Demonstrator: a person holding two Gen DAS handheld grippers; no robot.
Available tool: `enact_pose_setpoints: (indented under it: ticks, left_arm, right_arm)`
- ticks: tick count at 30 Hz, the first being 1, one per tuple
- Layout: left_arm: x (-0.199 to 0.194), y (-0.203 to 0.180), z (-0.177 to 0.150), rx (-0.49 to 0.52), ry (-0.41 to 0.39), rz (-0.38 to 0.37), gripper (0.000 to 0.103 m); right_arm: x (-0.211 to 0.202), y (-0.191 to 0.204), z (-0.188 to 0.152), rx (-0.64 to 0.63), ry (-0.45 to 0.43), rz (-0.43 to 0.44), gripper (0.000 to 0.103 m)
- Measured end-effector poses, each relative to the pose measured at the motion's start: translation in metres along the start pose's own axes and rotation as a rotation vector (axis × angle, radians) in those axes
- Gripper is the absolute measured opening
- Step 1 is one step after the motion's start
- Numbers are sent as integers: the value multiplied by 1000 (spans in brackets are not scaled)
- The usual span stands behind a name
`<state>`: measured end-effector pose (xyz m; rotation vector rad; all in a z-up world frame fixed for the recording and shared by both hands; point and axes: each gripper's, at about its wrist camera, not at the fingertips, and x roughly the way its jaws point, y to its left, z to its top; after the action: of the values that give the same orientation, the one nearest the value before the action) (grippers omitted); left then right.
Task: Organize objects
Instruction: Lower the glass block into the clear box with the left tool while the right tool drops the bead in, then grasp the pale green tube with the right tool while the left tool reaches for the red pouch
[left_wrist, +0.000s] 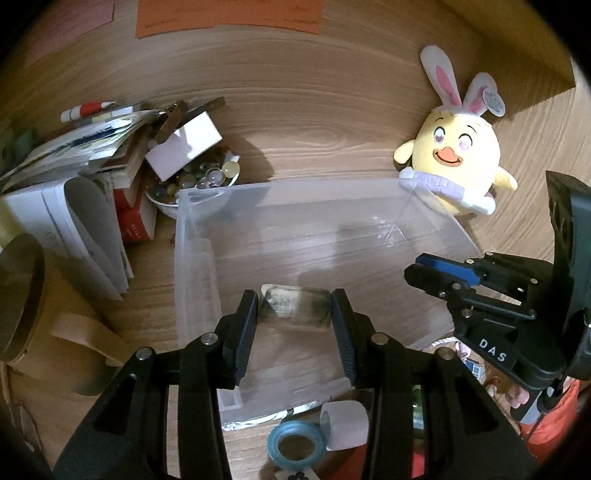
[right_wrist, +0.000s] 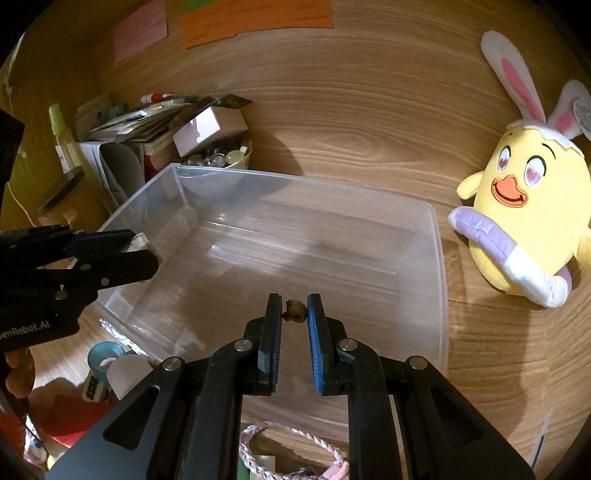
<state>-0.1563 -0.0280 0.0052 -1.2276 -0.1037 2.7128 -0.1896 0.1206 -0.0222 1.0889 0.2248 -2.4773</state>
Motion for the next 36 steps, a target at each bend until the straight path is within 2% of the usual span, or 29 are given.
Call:
enact_pose_setpoints:
  ticks: [4, 6, 8, 10, 12, 13, 14, 18, 19, 23, 36]
  left_arm:
    - [1, -2, 1, 3, 8, -7, 40]
    - [0, -2, 2, -2, 12, -19, 41]
    - [-1, -3, 3, -6, 11, -19, 41]
    - [-5, -3, 3, -9, 8, -20, 41]
    - [-10, -2, 3, -13, 0, -21, 44]
    - [-14, -2, 2, -14, -7, -18, 50]
    - [-18, -3, 2, -14, -18, -15, 55]
    - [-36, -7, -3, 8, -58, 4, 63]
    - [-41, -9, -5, 16, -65, 9, 68]
    - [-53, -13, -18, 40, -79, 29, 80]
    - [-55, -25, -69, 66, -1, 13, 81]
  right_arm:
    - [1, 2, 1, -4, 7, -4, 14]
    - [0, 1, 2, 1, 13, 6, 24]
    - [-3, 0, 2, 11, 9, 16, 39]
    - [-8, 0, 2, 10, -3, 12, 41]
    - [-14, 2, 1, 1, -13, 10, 41]
    - [-17, 3, 1, -2, -17, 7, 42]
    - [-20, 3, 1, -4, -24, 4, 45]
    - [-36, 5, -4, -15, -57, -19, 55]
    - [-41, 6, -6, -20, -65, -24, 57]
    - [-57, 7, -15, -31, -83, -30, 60]
    - [-83, 9, -64, -34, -63, -59, 62]
